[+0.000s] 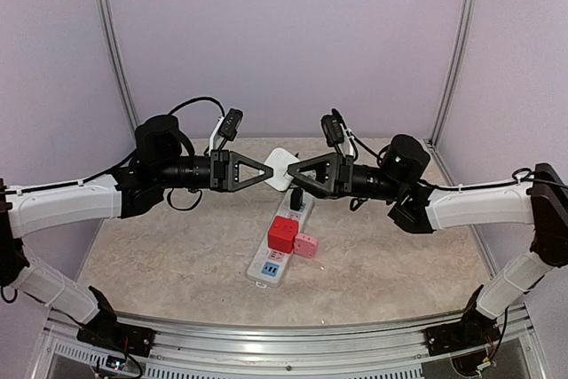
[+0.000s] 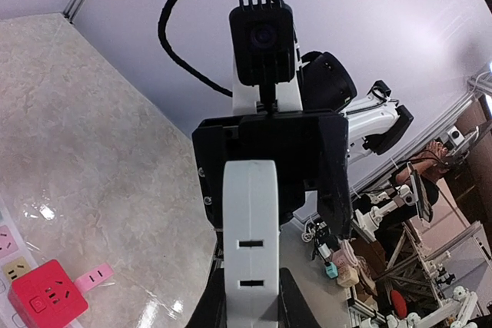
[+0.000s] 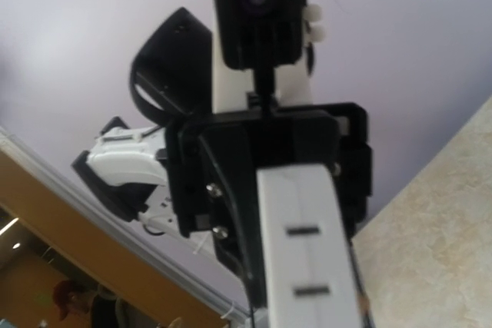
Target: Pull the plug off the socket
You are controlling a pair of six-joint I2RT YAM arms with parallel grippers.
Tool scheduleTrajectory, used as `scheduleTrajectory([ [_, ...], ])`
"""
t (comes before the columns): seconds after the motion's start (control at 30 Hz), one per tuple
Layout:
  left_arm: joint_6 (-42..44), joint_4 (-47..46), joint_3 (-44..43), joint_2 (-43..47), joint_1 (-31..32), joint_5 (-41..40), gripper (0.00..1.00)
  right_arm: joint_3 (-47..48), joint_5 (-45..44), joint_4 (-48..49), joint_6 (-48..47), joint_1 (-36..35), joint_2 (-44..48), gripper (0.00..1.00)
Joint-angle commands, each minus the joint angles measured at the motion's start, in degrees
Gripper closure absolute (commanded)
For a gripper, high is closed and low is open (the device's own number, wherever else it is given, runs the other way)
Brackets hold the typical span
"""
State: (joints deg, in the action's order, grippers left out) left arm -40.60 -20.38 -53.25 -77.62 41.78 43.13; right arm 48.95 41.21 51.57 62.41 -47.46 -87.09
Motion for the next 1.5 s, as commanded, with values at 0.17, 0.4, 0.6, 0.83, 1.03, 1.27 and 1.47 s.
scheduleTrajectory([
  [0.17, -0.7, 0.1, -1.5, -2.0, 0.7, 1.3, 1.00, 0.0, 4.8, 15.0, 6.1, -1.2, -1.4, 0.47],
  [0.4, -0.7, 0.8, -2.7, -4.6, 1.4, 3.8, 1.00, 1.4, 5.7, 15.5, 6.6, -2.0, -2.4, 0.45],
  [0.6, 0.3, 2.8, -3.7, -5.1, 2.1, 3.3, 1.00, 1.6, 5.3, 14.7, 6.3, -1.9, -2.7, 0.41],
  [0.83, 6.8, 8.9, -7.1, -5.3, 5.7, 2.4, 1.00, 2.9, 0.6, 1.5, -1.4, -1.6, -0.5, 0.29],
  [1.03, 7.2, 8.5, -6.3, -4.3, 5.8, 3.1, 1.00, 2.6, -2.1, -1.7, -1.2, 1.0, 1.0, 0.23],
  [1.27, 7.9, 8.1, -5.2, -1.8, 5.1, 4.6, 1.00, 1.1, -5.1, -8.2, -2.4, 5.2, 2.7, 0.19],
  [1.47, 11.8, 19.2, -5.7, 1.5, -0.8, -4.5, 1.00, -0.9, -5.7, -12.4, -4.8, 10.4, 8.8, 0.19],
])
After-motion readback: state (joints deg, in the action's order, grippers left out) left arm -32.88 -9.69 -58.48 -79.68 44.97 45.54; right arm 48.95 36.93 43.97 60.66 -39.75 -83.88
